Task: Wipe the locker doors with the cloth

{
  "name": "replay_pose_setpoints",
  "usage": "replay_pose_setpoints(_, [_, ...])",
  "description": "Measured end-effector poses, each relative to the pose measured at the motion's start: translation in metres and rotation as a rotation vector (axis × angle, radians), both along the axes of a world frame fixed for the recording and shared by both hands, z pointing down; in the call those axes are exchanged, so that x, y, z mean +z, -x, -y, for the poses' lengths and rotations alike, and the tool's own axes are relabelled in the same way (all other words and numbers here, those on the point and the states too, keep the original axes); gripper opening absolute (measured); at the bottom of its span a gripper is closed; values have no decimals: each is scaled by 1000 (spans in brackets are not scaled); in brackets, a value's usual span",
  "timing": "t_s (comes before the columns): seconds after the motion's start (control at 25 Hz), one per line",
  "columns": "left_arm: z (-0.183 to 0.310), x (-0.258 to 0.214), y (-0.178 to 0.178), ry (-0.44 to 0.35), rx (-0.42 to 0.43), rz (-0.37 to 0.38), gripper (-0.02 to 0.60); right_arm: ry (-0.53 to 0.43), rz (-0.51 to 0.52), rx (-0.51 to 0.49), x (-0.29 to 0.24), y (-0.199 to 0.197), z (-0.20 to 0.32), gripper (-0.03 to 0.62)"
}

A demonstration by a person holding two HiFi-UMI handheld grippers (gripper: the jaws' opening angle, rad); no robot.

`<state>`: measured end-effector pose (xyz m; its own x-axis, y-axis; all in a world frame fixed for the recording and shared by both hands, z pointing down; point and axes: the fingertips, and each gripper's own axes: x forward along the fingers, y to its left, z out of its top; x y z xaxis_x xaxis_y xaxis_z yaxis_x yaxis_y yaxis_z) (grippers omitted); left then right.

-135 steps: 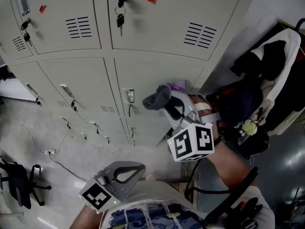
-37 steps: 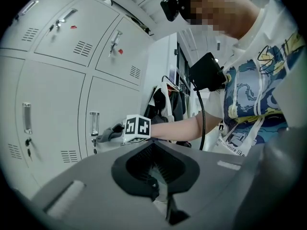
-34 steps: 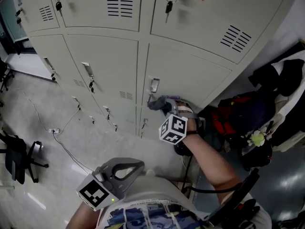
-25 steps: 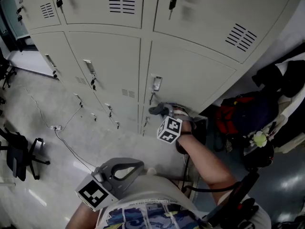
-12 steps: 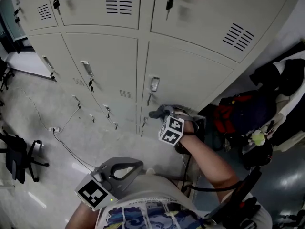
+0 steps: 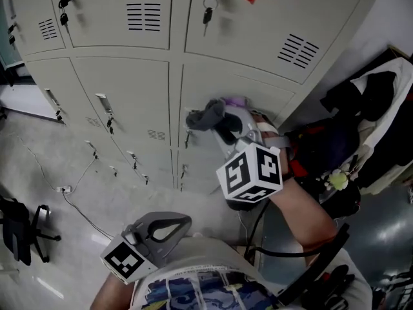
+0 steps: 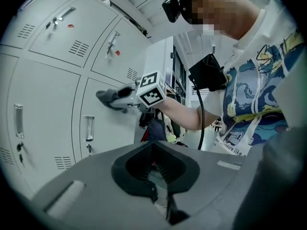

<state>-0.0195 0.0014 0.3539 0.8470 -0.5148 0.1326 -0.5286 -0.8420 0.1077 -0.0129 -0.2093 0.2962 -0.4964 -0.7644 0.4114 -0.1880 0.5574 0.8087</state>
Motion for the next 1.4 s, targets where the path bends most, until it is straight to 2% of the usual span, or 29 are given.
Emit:
replay_pose_setpoints(0.2, [0,-2,-2,-6,4,-21,3,-85,19,36,-37,-1,23,114])
replay_pose_setpoints(0.6, [-1,5,3,24,-6,-9,3,-29,-20,47,6,6,38,114])
replay_pose_setpoints(1.4, [1,12,10,40,-30,10,3,167,-205,29,182,13,41,112])
